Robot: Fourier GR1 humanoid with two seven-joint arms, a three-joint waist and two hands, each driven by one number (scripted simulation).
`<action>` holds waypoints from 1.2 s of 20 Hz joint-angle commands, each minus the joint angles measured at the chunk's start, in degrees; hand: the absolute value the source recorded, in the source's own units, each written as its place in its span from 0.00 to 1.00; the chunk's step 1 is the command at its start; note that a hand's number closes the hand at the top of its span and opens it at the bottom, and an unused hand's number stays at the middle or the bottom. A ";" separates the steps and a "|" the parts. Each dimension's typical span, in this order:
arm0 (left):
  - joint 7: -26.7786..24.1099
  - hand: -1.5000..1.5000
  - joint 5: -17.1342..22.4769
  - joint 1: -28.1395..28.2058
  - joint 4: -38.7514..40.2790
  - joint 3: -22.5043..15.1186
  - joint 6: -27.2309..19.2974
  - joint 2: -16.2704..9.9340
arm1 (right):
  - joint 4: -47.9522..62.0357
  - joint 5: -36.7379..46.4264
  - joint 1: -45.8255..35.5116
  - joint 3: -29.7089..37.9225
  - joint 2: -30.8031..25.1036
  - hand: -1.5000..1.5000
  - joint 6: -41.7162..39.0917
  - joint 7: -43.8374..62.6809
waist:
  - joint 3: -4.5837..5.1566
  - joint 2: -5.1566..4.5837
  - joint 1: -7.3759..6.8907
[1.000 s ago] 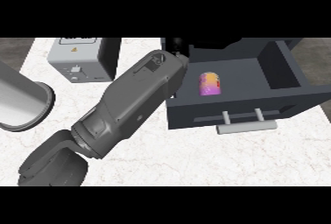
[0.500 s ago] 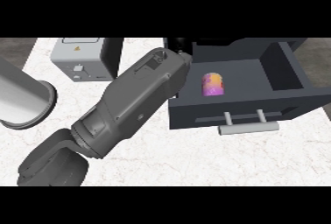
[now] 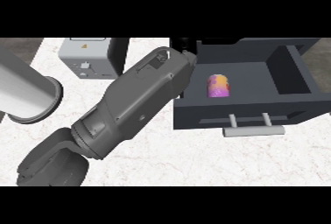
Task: Pick up the can, place it into the drawer and close the drawer
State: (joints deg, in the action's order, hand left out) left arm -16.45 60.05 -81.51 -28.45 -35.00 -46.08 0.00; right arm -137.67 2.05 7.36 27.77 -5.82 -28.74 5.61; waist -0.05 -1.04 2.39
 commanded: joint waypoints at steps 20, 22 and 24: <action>8.17 0.00 -4.30 0.52 -3.58 2.21 0.02 -4.82 | 37.53 51.58 -29.54 -28.42 -3.01 0.00 17.25 -7.42 | 0.06 0.89 -3.99; 7.96 0.00 -4.44 3.30 -6.31 2.12 1.59 -6.60 | 43.54 55.85 -30.58 -30.45 -2.59 0.00 20.28 -8.15 | 0.08 0.85 -4.87; 10.91 0.00 -5.40 0.90 -6.21 2.01 0.46 -8.92 | 47.88 57.58 -32.33 -31.27 -3.35 0.00 22.56 -11.05 | 0.04 0.85 -4.40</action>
State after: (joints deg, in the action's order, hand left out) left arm -8.48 55.59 -79.41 -33.60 -33.22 -45.98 -5.52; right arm -98.33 54.50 -20.73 -0.86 -8.61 -9.59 -3.33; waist 0.00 -0.13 -1.90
